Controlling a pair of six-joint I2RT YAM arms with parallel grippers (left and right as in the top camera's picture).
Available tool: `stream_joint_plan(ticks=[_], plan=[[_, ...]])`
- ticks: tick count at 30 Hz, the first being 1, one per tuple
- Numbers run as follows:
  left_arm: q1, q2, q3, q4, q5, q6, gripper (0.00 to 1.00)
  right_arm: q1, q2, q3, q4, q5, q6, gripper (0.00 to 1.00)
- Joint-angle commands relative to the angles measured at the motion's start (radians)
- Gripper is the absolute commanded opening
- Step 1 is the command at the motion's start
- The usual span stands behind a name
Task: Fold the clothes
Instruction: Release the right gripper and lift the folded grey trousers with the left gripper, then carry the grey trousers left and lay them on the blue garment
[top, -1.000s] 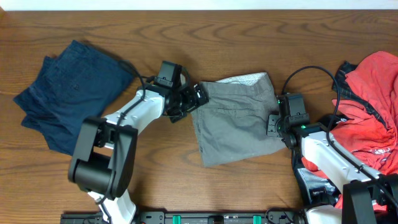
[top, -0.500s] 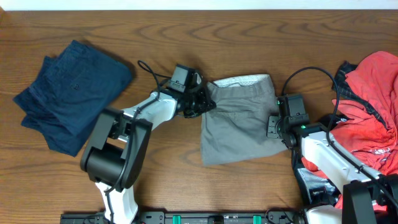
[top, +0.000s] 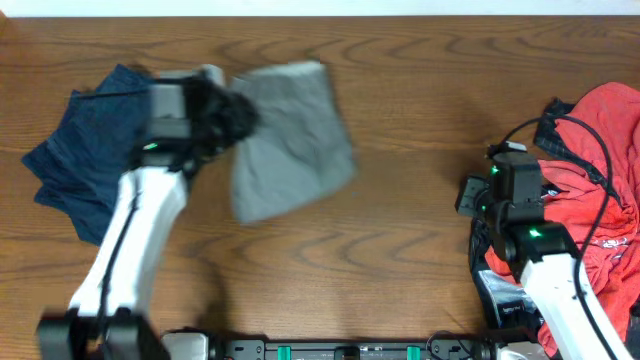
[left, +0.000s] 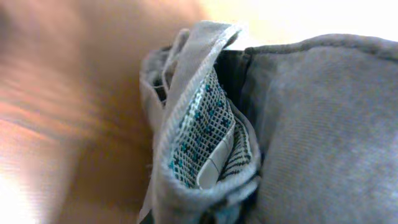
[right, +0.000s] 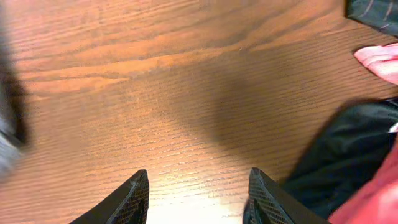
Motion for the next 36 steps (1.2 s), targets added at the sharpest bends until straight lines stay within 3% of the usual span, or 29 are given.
stream_joint_plan(ticks=[1,8,14,25,30,32,36], plan=[[0.111,-0.093,0.008,0.018,-0.117,0.046,0.06,-0.009,-0.010,0.009,-0.022,0.014,-0.010,0.50],[0.375,-0.127,0.008,0.153,-0.130,0.045,0.06,-0.009,-0.008,0.009,-0.037,0.014,-0.010,0.50],[0.516,-0.064,0.008,0.232,-0.130,0.042,0.06,-0.009,-0.008,0.008,-0.048,0.013,-0.010,0.49],[0.626,0.097,0.008,0.196,-0.127,0.042,0.06,-0.009,-0.008,0.009,-0.054,0.013,-0.010,0.50],[0.666,0.105,0.008,0.178,-0.127,0.042,0.10,-0.009,-0.008,0.008,-0.056,0.013,-0.010,0.50],[0.685,0.105,0.008,0.177,-0.127,0.042,0.19,-0.009,-0.008,0.008,-0.056,0.013,-0.010,0.50],[0.724,0.105,0.008,0.167,-0.125,0.015,0.72,-0.009,-0.008,0.008,-0.056,0.013,-0.010,0.50]])
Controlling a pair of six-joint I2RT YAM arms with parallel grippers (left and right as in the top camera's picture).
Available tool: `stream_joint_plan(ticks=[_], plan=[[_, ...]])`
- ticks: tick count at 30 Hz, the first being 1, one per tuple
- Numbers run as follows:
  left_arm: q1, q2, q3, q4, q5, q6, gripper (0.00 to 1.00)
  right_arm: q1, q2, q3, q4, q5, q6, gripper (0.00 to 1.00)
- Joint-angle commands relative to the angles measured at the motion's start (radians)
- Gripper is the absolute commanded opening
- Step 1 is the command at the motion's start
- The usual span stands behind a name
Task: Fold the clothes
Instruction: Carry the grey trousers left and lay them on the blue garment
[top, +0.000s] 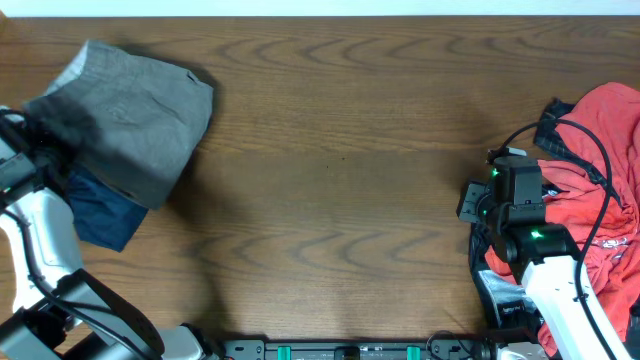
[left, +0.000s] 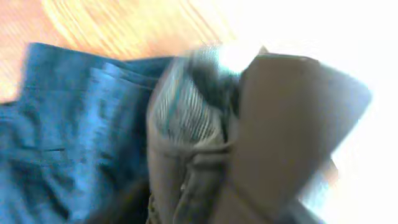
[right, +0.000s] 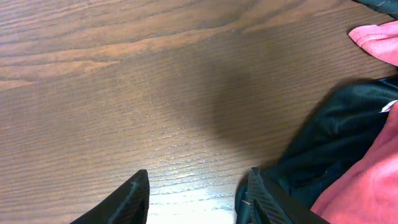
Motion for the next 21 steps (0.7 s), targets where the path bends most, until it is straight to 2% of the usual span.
stream_joint_plan(ticks=[1,4,10,12,15,21], plan=[[0.041,-0.003,0.008,-0.001,0.007,-0.048,0.80,-0.007,-0.002,0.008,-0.001,0.013,-0.010,0.50],[0.068,-0.010,0.008,0.014,0.089,-0.087,0.86,-0.007,-0.002,0.008,-0.005,0.013,-0.010,0.50],[0.072,-0.040,0.008,0.140,0.410,-0.131,0.87,-0.008,-0.002,0.008,-0.008,0.014,-0.013,0.50],[0.052,-0.042,0.008,0.158,0.462,-0.140,0.87,-0.007,-0.002,0.008,-0.008,0.013,-0.013,0.50],[0.016,-0.036,0.008,0.120,0.424,-0.088,0.87,-0.007,-0.002,0.008,-0.010,0.011,-0.013,0.50],[-0.010,-0.010,0.008,-0.020,0.041,-0.042,0.87,-0.007,-0.002,0.009,-0.047,0.010,-0.013,0.50]])
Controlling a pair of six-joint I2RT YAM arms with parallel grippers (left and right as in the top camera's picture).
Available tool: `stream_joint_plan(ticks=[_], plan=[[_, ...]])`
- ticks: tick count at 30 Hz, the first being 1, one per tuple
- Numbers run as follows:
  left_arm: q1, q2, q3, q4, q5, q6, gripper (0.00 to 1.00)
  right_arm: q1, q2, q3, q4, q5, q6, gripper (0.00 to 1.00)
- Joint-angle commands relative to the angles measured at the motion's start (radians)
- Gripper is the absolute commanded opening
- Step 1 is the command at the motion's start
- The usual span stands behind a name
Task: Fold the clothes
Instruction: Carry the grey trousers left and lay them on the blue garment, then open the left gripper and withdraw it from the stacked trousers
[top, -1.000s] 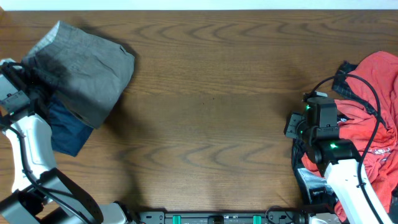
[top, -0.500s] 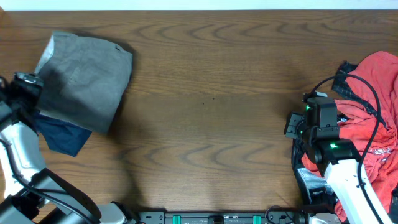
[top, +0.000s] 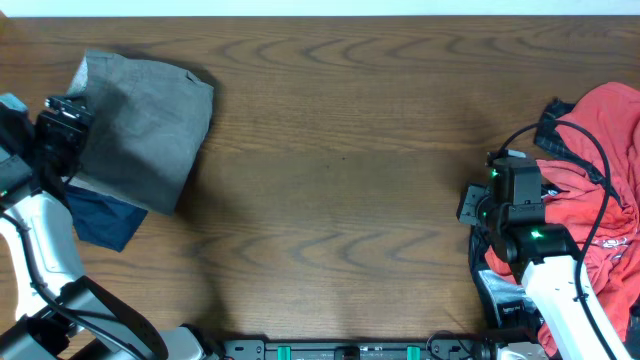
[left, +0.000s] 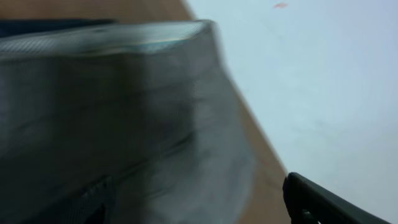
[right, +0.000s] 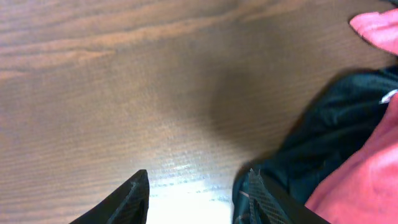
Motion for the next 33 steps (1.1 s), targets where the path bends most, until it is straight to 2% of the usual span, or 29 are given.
stream_joint_plan(ticks=[1,6,13,17,22,24,28,33], plan=[[0.004,0.024,0.008,-0.029,-0.273,0.036,0.87,-0.007,-0.002,0.008,-0.018,0.010,-0.012,0.50],[0.019,0.084,0.008,-0.030,-0.409,0.038,0.87,-0.007,-0.002,0.008,-0.047,0.010,-0.012,0.50],[0.031,0.233,0.008,-0.040,-0.403,0.043,0.87,-0.007,-0.002,0.008,-0.058,0.010,-0.012,0.51],[0.033,0.238,0.008,-0.016,-0.340,0.044,0.90,-0.007,-0.002,0.008,-0.074,0.010,-0.013,0.51],[0.035,0.152,0.008,0.070,-0.171,0.043,0.98,-0.007,-0.002,0.008,-0.071,0.010,-0.012,0.52],[0.032,0.092,0.008,0.081,-0.136,0.043,0.98,-0.007,-0.002,0.008,-0.068,0.010,-0.012,0.54],[-0.018,-0.039,0.008,0.071,-0.121,0.047,0.98,-0.007,0.000,0.008,-0.060,-0.042,-0.012,0.59],[-0.159,-0.134,0.008,0.024,-0.154,0.086,0.98,-0.007,0.032,0.008,-0.019,-0.145,-0.012,0.61]])
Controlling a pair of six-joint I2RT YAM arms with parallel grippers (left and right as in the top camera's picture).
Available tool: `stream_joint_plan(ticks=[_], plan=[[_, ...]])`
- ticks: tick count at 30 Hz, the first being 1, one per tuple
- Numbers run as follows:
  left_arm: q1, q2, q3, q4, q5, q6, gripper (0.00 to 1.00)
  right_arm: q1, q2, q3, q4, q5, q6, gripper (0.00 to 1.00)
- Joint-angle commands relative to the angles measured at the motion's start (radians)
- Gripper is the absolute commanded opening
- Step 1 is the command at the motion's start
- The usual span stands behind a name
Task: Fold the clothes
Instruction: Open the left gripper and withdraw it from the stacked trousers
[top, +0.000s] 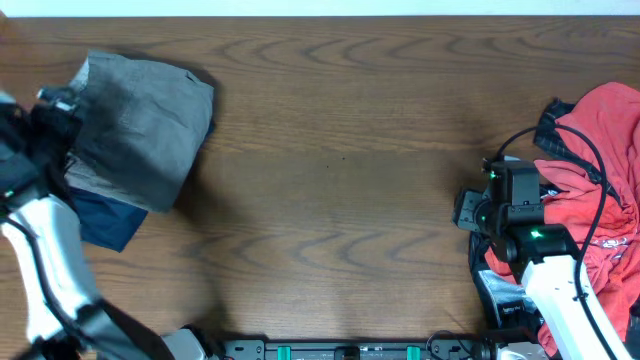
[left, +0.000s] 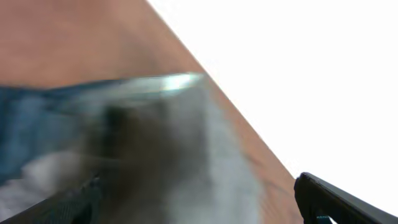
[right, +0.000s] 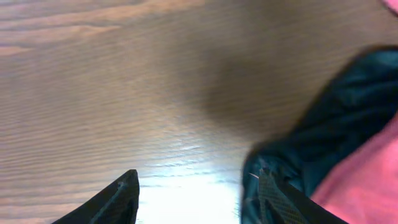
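Note:
A folded grey garment (top: 140, 120) lies at the table's far left, resting partly on a dark blue garment (top: 100, 222). My left gripper (top: 66, 108) is open at the grey garment's left edge. The left wrist view is blurred: grey cloth (left: 186, 155) lies ahead of the wide-apart fingers (left: 336, 202), with blue cloth (left: 31, 124) to its left. My right gripper (top: 468, 206) hovers open and empty over the wood. Its right fingertip (right: 280, 199) is at the edge of a dark garment (right: 323, 137).
A heap of unfolded clothes at the right edge has a red garment (top: 600, 160) on top and dark pieces (top: 495, 285) below. Black cables run over the heap. Bare wooden table (top: 340, 180) spans the middle.
My left gripper, still open, has drawn slightly back to the left from the grey garment. The right wrist has shifted a little toward the dark garment. The grey garment has not moved.
First my left gripper held the folded grey garment near the table's upper middle-left, beside the blue one. Then the grey garment was at the far left, over the blue garment. After that the gripper was open with the garment lying there, as now. The right arm barely moved.

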Motion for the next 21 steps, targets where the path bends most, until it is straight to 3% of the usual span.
stream_joint_plan(ticks=[1,7,16,21], plan=[[-0.113,-0.032,0.007,-0.051,-0.012,0.034,0.98,-0.007,0.031,0.008,0.018,-0.089,-0.011,0.61],[-0.312,-0.034,0.007,-0.261,-0.111,0.080,0.98,-0.007,0.059,0.008,0.008,-0.126,-0.011,0.63],[-0.649,-0.034,0.007,-0.589,-0.164,0.246,0.98,-0.008,0.059,0.009,0.023,-0.130,0.002,0.65],[-0.727,-0.034,0.007,-0.831,-0.214,0.253,0.98,-0.008,0.059,0.009,-0.142,-0.198,-0.013,0.88]])
